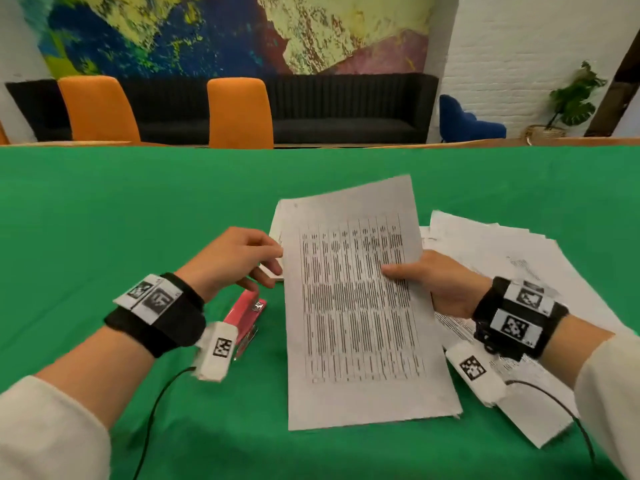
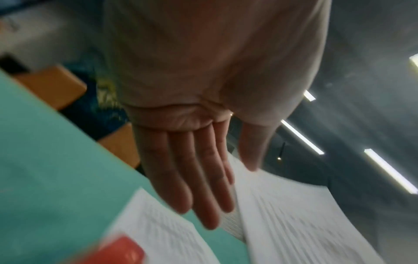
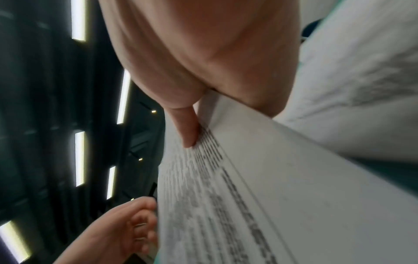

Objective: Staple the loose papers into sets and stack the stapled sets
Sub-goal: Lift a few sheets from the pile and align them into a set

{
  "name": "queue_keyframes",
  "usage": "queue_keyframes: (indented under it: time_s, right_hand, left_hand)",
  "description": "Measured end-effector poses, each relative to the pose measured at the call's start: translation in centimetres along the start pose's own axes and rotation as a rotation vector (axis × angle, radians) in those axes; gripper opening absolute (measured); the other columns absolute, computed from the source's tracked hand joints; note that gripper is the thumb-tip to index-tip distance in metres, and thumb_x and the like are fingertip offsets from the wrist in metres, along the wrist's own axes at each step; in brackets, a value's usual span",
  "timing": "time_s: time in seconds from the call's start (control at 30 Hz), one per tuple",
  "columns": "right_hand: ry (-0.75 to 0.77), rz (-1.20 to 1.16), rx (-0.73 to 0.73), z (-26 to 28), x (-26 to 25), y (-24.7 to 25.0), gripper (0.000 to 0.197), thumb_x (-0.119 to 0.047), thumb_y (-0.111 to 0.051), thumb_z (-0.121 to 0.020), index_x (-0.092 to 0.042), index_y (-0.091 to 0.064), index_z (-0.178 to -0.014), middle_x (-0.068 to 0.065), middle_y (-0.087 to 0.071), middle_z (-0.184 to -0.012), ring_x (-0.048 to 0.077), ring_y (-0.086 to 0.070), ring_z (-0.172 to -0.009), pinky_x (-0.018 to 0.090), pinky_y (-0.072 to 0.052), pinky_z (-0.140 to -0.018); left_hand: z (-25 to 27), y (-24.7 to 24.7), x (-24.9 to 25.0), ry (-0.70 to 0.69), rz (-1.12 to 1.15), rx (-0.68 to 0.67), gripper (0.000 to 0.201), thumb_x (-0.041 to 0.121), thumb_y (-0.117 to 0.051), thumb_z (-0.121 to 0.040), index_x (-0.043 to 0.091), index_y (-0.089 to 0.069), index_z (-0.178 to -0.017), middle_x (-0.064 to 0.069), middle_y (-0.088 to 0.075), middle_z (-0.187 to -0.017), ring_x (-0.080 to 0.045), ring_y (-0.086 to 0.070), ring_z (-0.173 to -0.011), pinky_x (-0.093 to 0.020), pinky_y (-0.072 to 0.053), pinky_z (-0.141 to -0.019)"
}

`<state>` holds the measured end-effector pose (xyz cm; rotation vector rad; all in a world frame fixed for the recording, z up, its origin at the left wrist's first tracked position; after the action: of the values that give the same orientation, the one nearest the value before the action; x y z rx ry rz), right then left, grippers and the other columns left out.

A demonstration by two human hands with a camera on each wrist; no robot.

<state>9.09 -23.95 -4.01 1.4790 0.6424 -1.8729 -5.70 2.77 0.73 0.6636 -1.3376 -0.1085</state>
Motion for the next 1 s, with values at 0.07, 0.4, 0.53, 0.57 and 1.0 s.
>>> queue_keyframes:
  time_s: [0.07,0.4,0.53,0.57,1.0]
  right_hand:
    - [-0.051,-0.037,-0.06,-0.1,2.0,-0.3,0.042,-0.019,-0.066,-0.093,-0.004,-0.062,-0.133,0.022,-0.071,-0.126,0.043,-0.069,-0.115,0.059,-0.055,-0.101]
    - [-0.11,-0.04,-0.033,-0.9,5.5,0.5,0.047,-0.019,-0.071,-0.089,-0.006,-0.062,-0.133,0.021,-0.072,-0.126,0.043,-0.069,-0.116,0.061,-0.051,-0.105]
    - [-0.105,-0.035,-0.027,-1.0,5.4,0.5,0.049,-0.02,-0.071,-0.087,-0.007,-0.061,-0.133,0.02,-0.073,-0.125,0.042,-0.07,-0.114,0.058,-0.054,-0.101]
    - [-0.103,-0.029,-0.026,-1.0,5.4,0.5,0.049,-0.02,-0.071,-0.087,-0.007,-0.061,-0.133,0.02,-0.073,-0.125,0.042,-0.07,-0.115,0.059,-0.053,-0.102]
    - [-0.075,-0.064,-0.027,-1.2,5.7,0.4,0.041,-0.012,-0.066,-0.094,-0.003,-0.061,-0.134,0.022,-0.071,-0.127,0.044,-0.068,-0.118,0.058,-0.053,-0.104]
  left_hand:
    - [0.1,1.7,-0.7,-0.011,-0.184,0.035,0.021,0.038,-0.072,-0.097,0.017,-0.074,-0.101,-0.001,-0.08,-0.093,-0.022,-0.077,-0.082,-0.034,-0.057,-0.068]
    - [1.3,-0.5,-5.3,0.243,-1.047,-0.304,0.035,0.052,-0.077,-0.088,0.019,-0.073,-0.102,0.005,-0.073,-0.078,-0.009,-0.064,-0.055,-0.018,-0.045,-0.044]
    - [0.3,0.2,-4.4,0.08,-0.9,-0.327,0.036,0.052,-0.087,-0.075,0.023,-0.069,-0.088,0.005,-0.073,-0.082,-0.013,-0.061,-0.068,-0.028,-0.047,-0.062]
    - [0.3,0.4,-3.7,0.036,-0.767,-0.345,0.037,0.047,-0.089,-0.073,0.021,-0.069,-0.089,0.002,-0.075,-0.086,-0.015,-0.064,-0.073,-0.031,-0.048,-0.068]
    - [-4.0,7.5,3.2,-0.264,1.049,0.288,0.033,0.039,-0.074,-0.092,0.022,-0.064,-0.118,0.002,-0.072,-0.105,-0.014,-0.065,-0.092,-0.033,-0.047,-0.086]
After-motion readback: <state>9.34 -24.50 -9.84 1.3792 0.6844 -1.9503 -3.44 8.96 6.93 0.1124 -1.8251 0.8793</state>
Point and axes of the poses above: each hand's wrist, its own z-axis away from the middle knuckle, its own y-axis out of the back of the hand, x = y × z, the point moved 6 cm from there along -z, towards the middle knuckle
